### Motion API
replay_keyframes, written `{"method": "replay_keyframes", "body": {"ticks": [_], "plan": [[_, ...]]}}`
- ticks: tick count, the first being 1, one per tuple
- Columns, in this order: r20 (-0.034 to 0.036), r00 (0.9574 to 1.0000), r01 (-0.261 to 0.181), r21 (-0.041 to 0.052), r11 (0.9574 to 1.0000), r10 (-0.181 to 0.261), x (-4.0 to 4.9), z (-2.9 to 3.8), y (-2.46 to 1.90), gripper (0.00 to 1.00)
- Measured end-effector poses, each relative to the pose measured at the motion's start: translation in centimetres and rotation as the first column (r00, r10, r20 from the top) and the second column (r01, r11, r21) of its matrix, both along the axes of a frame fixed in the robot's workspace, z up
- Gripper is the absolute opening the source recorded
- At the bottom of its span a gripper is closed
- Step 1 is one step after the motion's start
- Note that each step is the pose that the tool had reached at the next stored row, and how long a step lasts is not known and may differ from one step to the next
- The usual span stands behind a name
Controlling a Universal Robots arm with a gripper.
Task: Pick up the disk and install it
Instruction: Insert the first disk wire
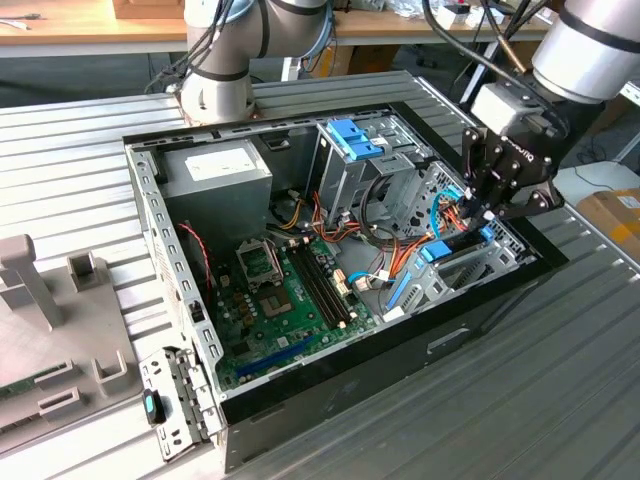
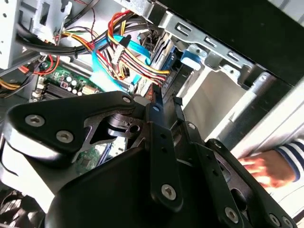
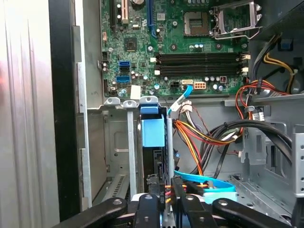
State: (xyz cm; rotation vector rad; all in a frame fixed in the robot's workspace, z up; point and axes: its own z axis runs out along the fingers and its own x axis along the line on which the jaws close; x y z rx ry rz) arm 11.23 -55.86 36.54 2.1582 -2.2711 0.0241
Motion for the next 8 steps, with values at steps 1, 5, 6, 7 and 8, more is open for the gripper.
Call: {"method": "replay_keyframes", "body": {"ticks": [1,5,6,7,8], "plan": [[0.0,1.0,0.0,0.0001,1.0,0.0,0.0,0.67,0.0,0.24],[0.0,1.0,0.0,-0.0014,1.0,0.0,0.0,3.59,0.06,0.24],[0.0,1.0,0.0,-0.0015,1.0,0.0,0.0,3.6,0.07,0.24],[0.0,1.0,0.0,-0.0016,1.0,0.0,0.0,3.59,0.07,0.24],[0.0,1.0,0.0,-0.0017,1.0,0.0,0.0,3.44,0.07,0.24]]}}
